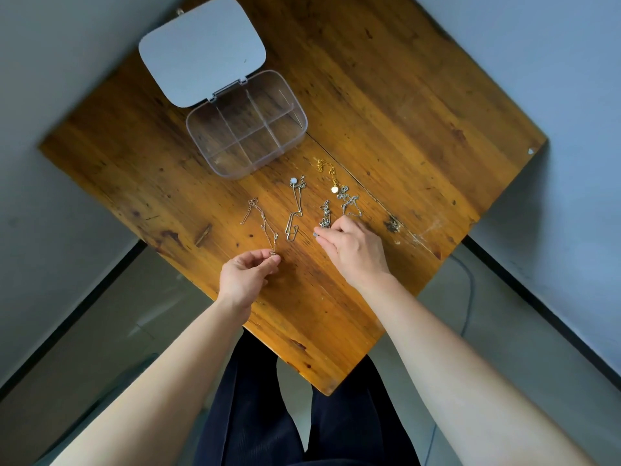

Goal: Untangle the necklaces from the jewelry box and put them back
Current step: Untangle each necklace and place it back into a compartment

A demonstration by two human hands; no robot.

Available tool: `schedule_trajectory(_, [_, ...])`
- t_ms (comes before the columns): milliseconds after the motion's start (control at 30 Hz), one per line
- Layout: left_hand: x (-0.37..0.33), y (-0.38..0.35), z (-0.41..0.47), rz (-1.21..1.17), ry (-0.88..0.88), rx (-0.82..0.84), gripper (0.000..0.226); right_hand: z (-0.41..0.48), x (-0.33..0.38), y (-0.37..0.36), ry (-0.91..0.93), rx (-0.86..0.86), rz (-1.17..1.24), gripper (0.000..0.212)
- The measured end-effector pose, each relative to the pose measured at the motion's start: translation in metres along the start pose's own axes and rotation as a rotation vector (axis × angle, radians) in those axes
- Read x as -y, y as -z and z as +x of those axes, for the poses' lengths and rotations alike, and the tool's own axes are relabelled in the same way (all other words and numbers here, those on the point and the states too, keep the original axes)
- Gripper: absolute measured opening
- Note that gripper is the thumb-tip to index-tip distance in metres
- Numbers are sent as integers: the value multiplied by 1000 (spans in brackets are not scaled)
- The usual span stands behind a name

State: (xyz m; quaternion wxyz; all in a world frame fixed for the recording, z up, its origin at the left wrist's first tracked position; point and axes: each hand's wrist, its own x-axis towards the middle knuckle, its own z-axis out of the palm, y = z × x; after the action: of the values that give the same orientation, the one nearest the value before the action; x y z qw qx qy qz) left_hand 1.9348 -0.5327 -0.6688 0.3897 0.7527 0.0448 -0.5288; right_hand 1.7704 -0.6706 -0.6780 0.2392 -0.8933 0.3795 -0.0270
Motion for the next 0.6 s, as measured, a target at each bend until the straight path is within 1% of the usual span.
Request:
schedule_trajectory(67, [-2, 1, 0, -14, 8, 2, 6, 1, 1, 0, 21, 8, -14, 20])
schedule_trajectory(167, [-4, 1, 0, -8, 18, 5, 4, 3, 6, -3, 12, 87, -59, 15])
schedule_trajectory(233, [-4, 0, -1, -5, 21, 10, 4, 2, 8, -4, -46, 138, -64, 15])
schedule_trajectory(300, [-7, -2, -3, 6, 21, 20, 3, 1, 12, -1, -161, 188, -13, 16])
schedule_trajectory(367, [-12, -4, -9, 26, -10, 14, 4, 0, 17, 5, -266, 202, 121, 17])
schedule_trajectory(400, [-17, -4, -12, 24, -53, 3, 5, 0, 20, 9, -301, 165, 209, 18])
schedule_trajectory(500, [-39, 0, -25, -19, -255, -44, 5, 1, 34, 29, -361, -61, 520, 11])
schedule_trajectory(533, [-49, 2, -28, -40, -319, -51, 7, 3, 39, 37, -369, -111, 642, 9])
schedule_trajectory(600, [-71, 9, -36, -135, -401, -20, 13, 9, 47, 51, -410, -153, 862, 8])
